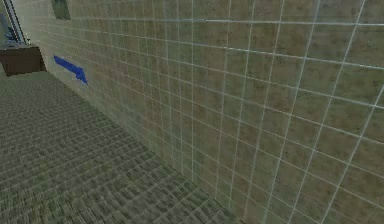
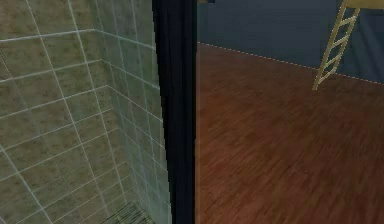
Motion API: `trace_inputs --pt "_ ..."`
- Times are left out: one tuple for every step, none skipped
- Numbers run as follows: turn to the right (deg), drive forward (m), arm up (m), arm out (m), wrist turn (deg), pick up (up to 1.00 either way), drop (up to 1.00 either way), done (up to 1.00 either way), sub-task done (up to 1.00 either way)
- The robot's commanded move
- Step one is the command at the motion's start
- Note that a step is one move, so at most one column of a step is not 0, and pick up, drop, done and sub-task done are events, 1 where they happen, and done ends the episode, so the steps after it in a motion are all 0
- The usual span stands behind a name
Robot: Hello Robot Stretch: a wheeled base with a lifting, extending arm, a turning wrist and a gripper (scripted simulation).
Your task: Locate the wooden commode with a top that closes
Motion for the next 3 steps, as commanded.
trace_inputs --pt "0.0 0.05 0.00 0.00 0.0 0.00 0.00 0.00 0.00" --pt "-24.0 0.00 0.00 0.00 0.0 0.00 0.00 0.00 0.00" --pt "0.0 0.45 0.00 0.00 0.0 0.00 0.00 0.00 0.00"
